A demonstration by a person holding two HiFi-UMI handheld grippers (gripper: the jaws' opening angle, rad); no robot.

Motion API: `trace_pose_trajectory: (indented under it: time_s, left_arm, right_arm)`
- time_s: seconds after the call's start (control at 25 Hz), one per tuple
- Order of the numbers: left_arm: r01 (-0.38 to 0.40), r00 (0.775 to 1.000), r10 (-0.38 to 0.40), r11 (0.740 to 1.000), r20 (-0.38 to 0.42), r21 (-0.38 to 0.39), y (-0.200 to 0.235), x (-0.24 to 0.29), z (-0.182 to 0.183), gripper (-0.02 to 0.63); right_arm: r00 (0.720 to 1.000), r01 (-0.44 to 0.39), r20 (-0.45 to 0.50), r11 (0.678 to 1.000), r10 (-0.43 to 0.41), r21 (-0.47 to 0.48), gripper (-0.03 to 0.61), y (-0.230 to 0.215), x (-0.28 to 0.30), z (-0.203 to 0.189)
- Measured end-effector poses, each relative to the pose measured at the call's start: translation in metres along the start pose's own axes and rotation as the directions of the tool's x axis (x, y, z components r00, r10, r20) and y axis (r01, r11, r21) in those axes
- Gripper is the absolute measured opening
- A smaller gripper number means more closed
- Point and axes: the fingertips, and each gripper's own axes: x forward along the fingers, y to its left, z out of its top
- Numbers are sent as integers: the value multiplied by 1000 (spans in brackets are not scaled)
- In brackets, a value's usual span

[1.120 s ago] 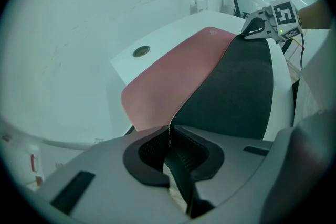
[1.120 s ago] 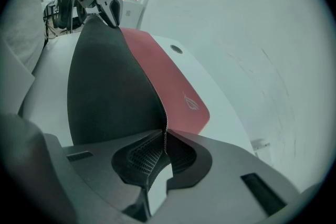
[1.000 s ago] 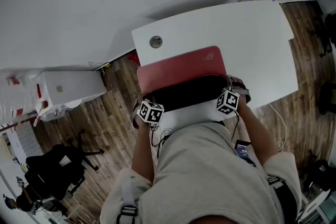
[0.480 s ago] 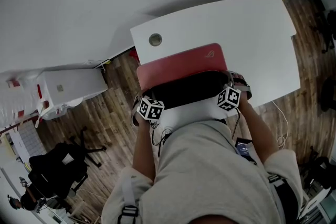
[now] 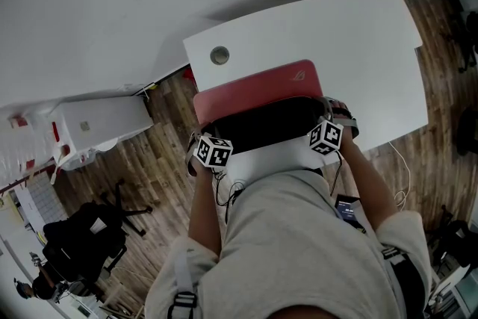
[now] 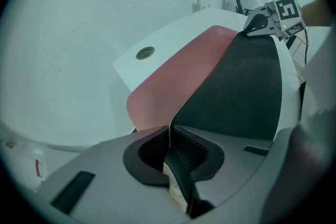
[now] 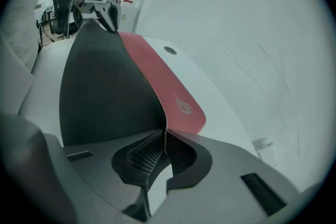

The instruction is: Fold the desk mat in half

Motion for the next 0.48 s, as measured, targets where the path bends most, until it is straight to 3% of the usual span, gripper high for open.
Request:
trace_pose_trajectory:
  time_s: [0.48]
  left_arm:
    - [-3, 1000, 3, 1000, -3, -1, 7, 3, 3, 38]
  right_arm:
    - [1000, -1, 9, 1000, 1, -12, 51, -9, 6, 7]
